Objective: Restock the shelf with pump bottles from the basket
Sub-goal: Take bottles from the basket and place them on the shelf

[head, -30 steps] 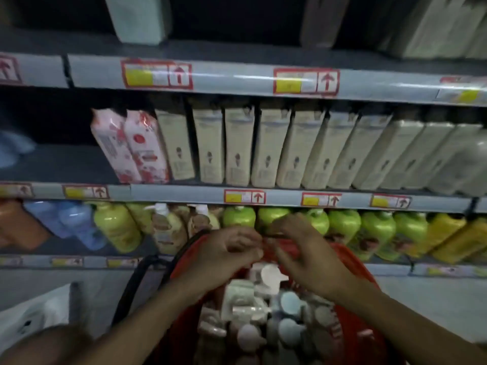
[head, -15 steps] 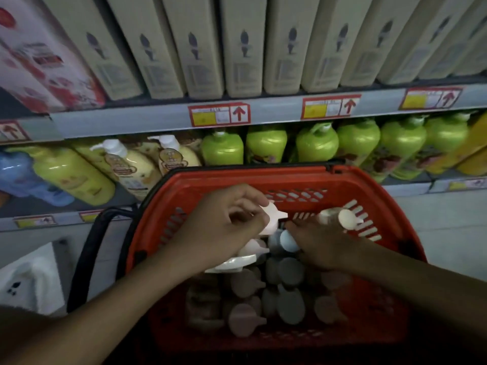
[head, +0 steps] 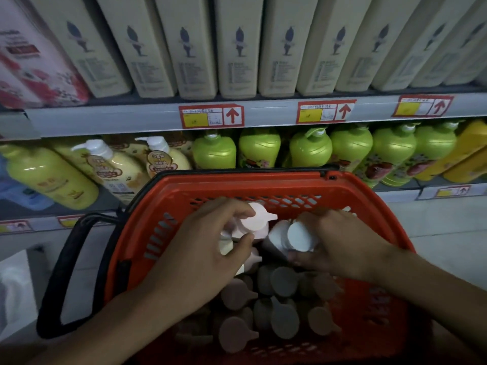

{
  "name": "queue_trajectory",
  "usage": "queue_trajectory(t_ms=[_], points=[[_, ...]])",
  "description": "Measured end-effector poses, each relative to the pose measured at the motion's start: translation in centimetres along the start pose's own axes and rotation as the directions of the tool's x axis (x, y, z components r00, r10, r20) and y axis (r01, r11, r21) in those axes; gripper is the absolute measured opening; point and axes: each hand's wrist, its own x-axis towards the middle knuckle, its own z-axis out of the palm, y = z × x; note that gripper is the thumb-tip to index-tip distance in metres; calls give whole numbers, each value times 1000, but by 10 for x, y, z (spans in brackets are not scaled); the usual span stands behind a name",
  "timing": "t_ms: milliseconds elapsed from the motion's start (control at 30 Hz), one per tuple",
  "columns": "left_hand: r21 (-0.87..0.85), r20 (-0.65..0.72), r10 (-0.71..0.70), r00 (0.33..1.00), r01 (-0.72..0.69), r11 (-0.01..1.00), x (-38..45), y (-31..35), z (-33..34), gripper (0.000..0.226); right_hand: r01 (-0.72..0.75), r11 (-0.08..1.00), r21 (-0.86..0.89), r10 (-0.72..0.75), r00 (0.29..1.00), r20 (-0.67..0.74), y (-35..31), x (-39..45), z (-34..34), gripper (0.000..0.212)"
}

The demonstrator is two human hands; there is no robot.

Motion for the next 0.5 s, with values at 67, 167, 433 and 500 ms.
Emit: queue_trajectory(t_ms=[67,167,433,500], points=[[1,-2,8,1000,-8,1000,-1,3,-3,34,-48,998,50,54,989,-135,-5,-9,-17,41],[-37,5,-6,1000,6,999,-4,9,-4,42,-153,963,224,219,926,-308,-13,-15,-48,44],[-80,117,125,985,-116,990,-3,48,29,97,-223,929,296,341,825,-450,-49,-18,-115,62],[-132,95,97,991,-84,988,4,50,36,102,-195,931,310,330,813,-480,-64,-20,-128,62]])
